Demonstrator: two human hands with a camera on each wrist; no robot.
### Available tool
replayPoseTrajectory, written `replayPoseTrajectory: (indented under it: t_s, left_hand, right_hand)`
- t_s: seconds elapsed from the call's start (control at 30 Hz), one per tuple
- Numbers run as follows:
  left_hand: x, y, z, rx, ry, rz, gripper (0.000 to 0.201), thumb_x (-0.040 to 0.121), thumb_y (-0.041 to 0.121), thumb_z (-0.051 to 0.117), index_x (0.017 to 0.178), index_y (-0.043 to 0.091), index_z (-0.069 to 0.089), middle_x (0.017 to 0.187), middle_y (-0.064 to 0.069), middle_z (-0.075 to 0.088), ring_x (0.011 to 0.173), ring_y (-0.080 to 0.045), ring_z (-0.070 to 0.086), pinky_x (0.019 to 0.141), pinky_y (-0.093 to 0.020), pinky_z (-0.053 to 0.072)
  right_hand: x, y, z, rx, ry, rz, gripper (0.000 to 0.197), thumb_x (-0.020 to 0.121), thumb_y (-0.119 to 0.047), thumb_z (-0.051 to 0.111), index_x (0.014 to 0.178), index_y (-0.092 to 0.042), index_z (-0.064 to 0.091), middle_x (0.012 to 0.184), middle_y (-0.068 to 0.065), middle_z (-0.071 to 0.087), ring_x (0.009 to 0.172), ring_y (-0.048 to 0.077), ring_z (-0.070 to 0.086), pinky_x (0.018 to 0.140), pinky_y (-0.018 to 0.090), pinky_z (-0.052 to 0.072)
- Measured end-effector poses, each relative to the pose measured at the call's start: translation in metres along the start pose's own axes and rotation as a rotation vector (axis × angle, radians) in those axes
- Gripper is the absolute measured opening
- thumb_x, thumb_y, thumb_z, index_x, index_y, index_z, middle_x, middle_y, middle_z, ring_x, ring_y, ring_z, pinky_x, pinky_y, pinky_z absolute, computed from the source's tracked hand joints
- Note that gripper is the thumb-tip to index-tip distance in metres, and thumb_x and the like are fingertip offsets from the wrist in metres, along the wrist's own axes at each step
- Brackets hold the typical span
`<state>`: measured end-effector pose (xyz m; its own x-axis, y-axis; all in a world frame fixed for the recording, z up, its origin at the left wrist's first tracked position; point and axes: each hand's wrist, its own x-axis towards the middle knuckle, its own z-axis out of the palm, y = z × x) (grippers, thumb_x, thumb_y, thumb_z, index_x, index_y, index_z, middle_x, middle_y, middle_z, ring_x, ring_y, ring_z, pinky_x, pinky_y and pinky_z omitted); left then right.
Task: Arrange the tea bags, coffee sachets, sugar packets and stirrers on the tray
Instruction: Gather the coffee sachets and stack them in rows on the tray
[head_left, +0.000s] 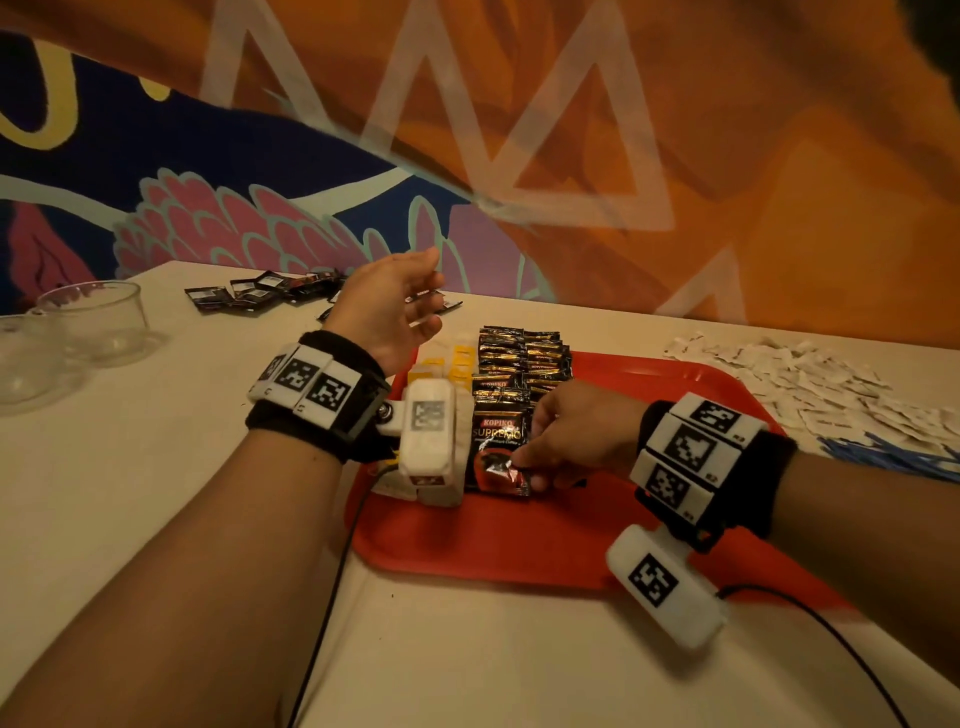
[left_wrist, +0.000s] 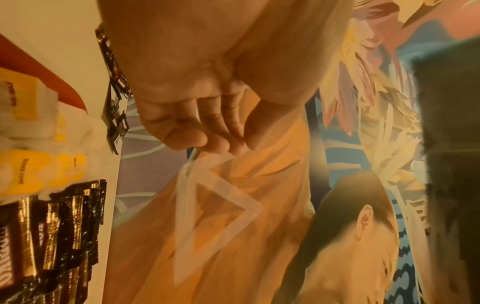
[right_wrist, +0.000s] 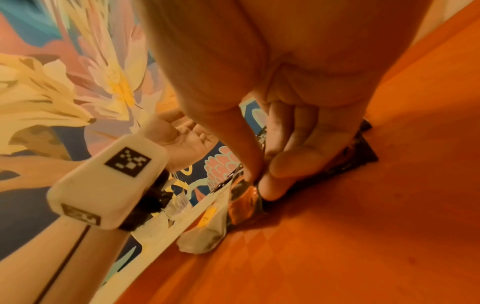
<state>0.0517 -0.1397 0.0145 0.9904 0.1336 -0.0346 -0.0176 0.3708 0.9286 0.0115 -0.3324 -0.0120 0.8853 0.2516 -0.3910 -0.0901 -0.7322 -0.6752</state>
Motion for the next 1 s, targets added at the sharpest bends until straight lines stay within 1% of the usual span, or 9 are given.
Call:
replayPoseTrajectory:
  t_s: [0.1, 0.17, 0.3, 0.43, 0.6, 0.77, 0.83, 0.9, 1.0]
  left_hand:
    - [0.001, 0.0, -0.001, -0.013, 0.005, -0.013, 0.02, 0.096, 0.025, 0.065, 0.114, 0.017, 0.063, 0.083, 0.004, 0.061, 0.07, -0.01, 0.055, 0.058, -0.022, 0.047]
    - [0.001, 0.0, -0.001, -0.018, 0.012, -0.019, 0.021, 0.096, 0.025, 0.065, 0.115, 0.017, 0.063, 0.084, 0.003, 0.062, 0.07, -0.01, 0.055, 0.058, -0.022, 0.048]
    - [0.002, 0.0, -0.003, -0.024, 0.021, -0.018, 0.021, 0.095, 0.024, 0.065, 0.115, 0.017, 0.063, 0.083, 0.003, 0.062, 0.07, -0.01, 0.056, 0.059, -0.022, 0.048]
    - [0.003, 0.0, -0.004, -0.023, 0.028, -0.017, 0.017, 0.095, 0.023, 0.065, 0.111, 0.017, 0.063, 0.082, 0.003, 0.061, 0.07, -0.01, 0.056, 0.059, -0.022, 0.047]
    - [0.003, 0.002, -0.006, 0.034, 0.029, 0.005, 0.012, 0.096, 0.024, 0.064, 0.105, 0.018, 0.064, 0.083, 0.003, 0.062, 0.074, -0.011, 0.057, 0.063, -0.024, 0.048]
    - [0.0, 0.031, -0.022, 0.375, 0.028, 0.136, 0.013, 0.099, 0.025, 0.058, 0.109, 0.019, 0.062, 0.106, -0.002, 0.065, 0.098, -0.018, 0.064, 0.079, -0.031, 0.052]
    - [0.007, 0.045, -0.033, 0.493, 0.09, 0.18, 0.015, 0.1, 0.025, 0.057, 0.111, 0.019, 0.064, 0.11, -0.005, 0.066, 0.098, -0.018, 0.065, 0.078, -0.031, 0.053]
    - [0.019, 0.054, -0.041, 0.691, 0.122, 0.18, 0.018, 0.101, 0.025, 0.054, 0.115, 0.018, 0.064, 0.112, -0.006, 0.065, 0.096, -0.017, 0.064, 0.072, -0.028, 0.052]
    - [0.05, 0.054, -0.045, 1.108, 0.052, 0.1, 0.027, 0.102, 0.027, 0.053, 0.127, 0.019, 0.06, 0.116, -0.006, 0.061, 0.099, -0.02, 0.06, 0.075, -0.031, 0.051]
  right_hand:
    - [-0.003, -0.003, 0.003, -0.062, -0.003, 0.009, 0.017, 0.09, -0.015, 0.071, 0.078, -0.009, 0.06, 0.087, 0.016, 0.076, 0.071, 0.02, 0.069, 0.053, 0.024, 0.05]
    - [-0.005, -0.004, 0.004, -0.078, 0.003, 0.006, 0.018, 0.091, -0.016, 0.07, 0.079, -0.009, 0.059, 0.093, 0.018, 0.075, 0.07, 0.02, 0.068, 0.053, 0.024, 0.049]
    - [-0.007, -0.005, 0.004, -0.111, 0.026, 0.002, 0.02, 0.092, -0.019, 0.069, 0.079, -0.01, 0.056, 0.092, 0.016, 0.075, 0.062, 0.017, 0.066, 0.05, 0.023, 0.047]
    - [-0.008, -0.006, 0.003, -0.144, 0.056, -0.001, 0.021, 0.092, -0.021, 0.069, 0.08, -0.011, 0.055, 0.09, 0.015, 0.076, 0.065, 0.019, 0.067, 0.057, 0.027, 0.051]
    - [-0.008, -0.009, -0.006, -0.206, 0.131, -0.035, 0.023, 0.09, -0.027, 0.071, 0.084, -0.014, 0.053, 0.079, 0.006, 0.074, 0.058, 0.013, 0.065, 0.049, 0.023, 0.047]
    - [0.001, -0.022, -0.019, -0.249, 0.21, -0.167, 0.018, 0.087, -0.031, 0.074, 0.087, -0.017, 0.062, 0.071, -0.002, 0.073, 0.055, 0.006, 0.064, 0.051, 0.021, 0.045]
    - [0.007, -0.028, -0.023, -0.234, 0.222, -0.21, 0.015, 0.086, -0.03, 0.075, 0.085, -0.018, 0.066, 0.069, -0.003, 0.073, 0.053, 0.005, 0.064, 0.053, 0.022, 0.046]
    - [0.013, -0.033, -0.024, -0.228, 0.221, -0.241, 0.012, 0.085, -0.029, 0.075, 0.084, -0.019, 0.068, 0.069, -0.003, 0.073, 0.052, 0.004, 0.063, 0.054, 0.021, 0.045]
    - [0.026, -0.041, -0.026, -0.237, 0.202, -0.276, 0.012, 0.085, -0.03, 0.075, 0.084, -0.021, 0.068, 0.074, -0.005, 0.071, 0.058, 0.006, 0.064, 0.065, 0.024, 0.051]
